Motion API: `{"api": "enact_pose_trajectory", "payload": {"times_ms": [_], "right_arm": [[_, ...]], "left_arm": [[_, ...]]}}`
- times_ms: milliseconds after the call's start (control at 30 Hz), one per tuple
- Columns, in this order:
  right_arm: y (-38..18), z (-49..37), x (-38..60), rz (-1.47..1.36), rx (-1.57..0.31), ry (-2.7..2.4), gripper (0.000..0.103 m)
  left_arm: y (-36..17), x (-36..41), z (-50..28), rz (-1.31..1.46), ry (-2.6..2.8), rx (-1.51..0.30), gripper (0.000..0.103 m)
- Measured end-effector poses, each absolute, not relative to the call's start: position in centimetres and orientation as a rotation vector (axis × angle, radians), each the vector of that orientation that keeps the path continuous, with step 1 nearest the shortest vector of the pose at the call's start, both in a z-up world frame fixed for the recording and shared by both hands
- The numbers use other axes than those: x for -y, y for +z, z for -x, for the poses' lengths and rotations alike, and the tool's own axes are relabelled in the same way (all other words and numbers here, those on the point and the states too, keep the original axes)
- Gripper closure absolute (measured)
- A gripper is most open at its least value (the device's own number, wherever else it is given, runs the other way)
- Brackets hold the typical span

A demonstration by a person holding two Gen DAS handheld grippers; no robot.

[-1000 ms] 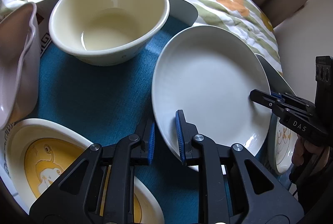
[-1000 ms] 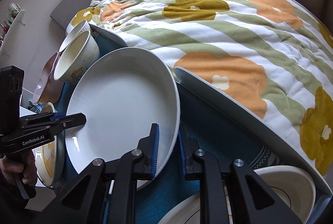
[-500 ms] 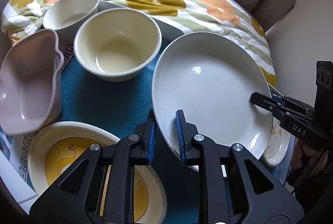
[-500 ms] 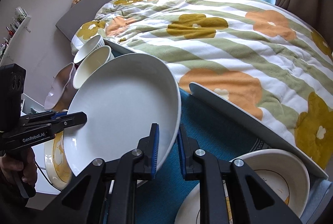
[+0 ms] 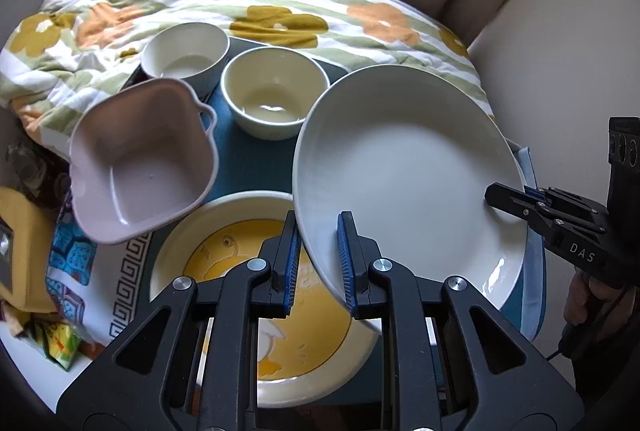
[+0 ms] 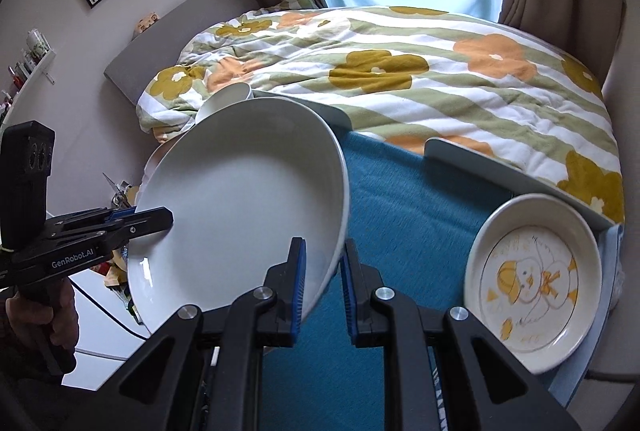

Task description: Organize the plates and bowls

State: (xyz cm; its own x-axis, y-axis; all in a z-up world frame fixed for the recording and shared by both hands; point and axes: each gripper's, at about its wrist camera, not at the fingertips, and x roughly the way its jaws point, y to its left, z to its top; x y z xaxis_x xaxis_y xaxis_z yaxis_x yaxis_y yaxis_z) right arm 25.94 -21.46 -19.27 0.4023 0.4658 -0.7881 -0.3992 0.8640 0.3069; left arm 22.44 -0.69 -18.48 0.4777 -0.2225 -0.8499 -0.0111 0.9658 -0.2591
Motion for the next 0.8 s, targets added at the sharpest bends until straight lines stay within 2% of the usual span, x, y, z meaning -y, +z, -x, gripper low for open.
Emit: {"api": "enact_pose_trajectory", "payload": {"times_ms": [300,800], "right_arm": [[-22.0,-19.7,16.5,-0.161,-1.071,0.459,0.087],[-26.0,-17.4,12.8,-0.125,-1.125,0.317,0.087]], "left_arm": [[-21.2,-3.8,-17.9,0.163,-0.203,-1.136,0.087],[-26.7,-5.8,-18.4,0.084,-0.287,-1.211,0.087]]}}
